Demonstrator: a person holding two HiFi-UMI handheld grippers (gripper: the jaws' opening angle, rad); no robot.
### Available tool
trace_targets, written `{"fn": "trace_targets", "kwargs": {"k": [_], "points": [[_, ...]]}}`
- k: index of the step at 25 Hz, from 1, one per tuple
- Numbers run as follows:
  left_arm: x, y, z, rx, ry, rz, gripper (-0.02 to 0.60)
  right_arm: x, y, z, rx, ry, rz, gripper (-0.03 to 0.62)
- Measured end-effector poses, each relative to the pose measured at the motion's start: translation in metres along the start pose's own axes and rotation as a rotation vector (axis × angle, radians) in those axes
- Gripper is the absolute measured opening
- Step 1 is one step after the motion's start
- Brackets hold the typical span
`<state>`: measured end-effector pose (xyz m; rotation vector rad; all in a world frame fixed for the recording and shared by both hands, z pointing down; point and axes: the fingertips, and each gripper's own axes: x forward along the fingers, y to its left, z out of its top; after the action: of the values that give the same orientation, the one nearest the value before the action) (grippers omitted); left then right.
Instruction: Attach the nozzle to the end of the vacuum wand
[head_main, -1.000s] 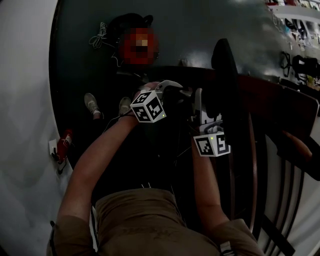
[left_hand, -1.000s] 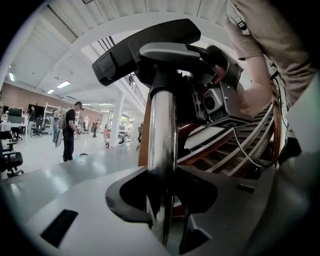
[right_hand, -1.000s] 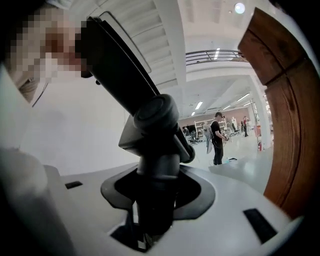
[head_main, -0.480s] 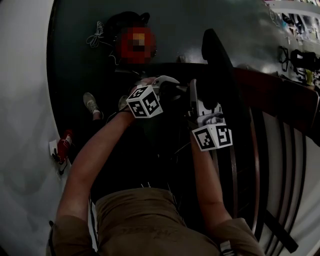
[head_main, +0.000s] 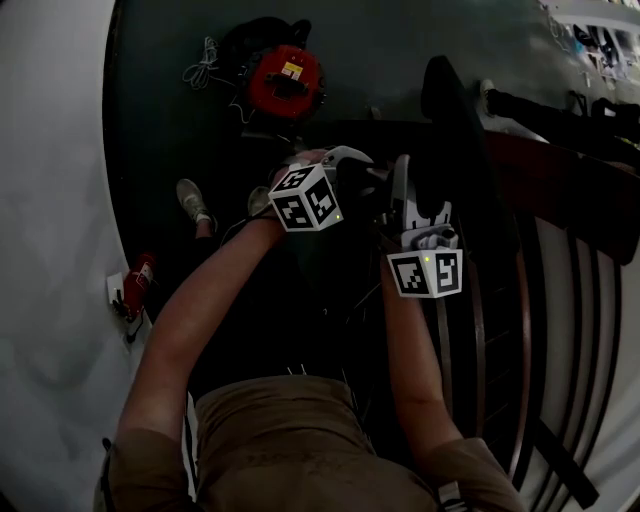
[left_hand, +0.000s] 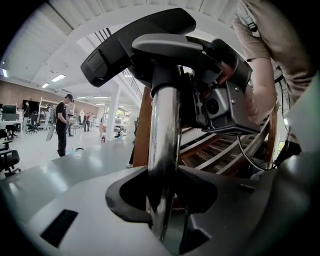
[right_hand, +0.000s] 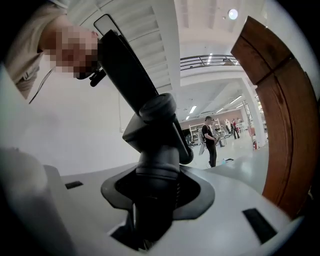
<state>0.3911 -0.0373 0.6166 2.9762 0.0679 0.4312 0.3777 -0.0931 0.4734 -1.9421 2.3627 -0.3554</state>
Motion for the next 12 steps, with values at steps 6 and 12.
{"fn": "trace_targets", "kwargs": {"k": [6,12], "points": [[0.002,-0.002,-0.001,-0.075,0.008,0.038,0.153,-0.007,-0.003,0.001,0.059,-0.057,0.009,0.161],[0.012,0.008,0.004,0.0,0.114,-0.001,0.146,0.01,-0.008,0.004,0.041,0.038,0.072,0.16]]}}
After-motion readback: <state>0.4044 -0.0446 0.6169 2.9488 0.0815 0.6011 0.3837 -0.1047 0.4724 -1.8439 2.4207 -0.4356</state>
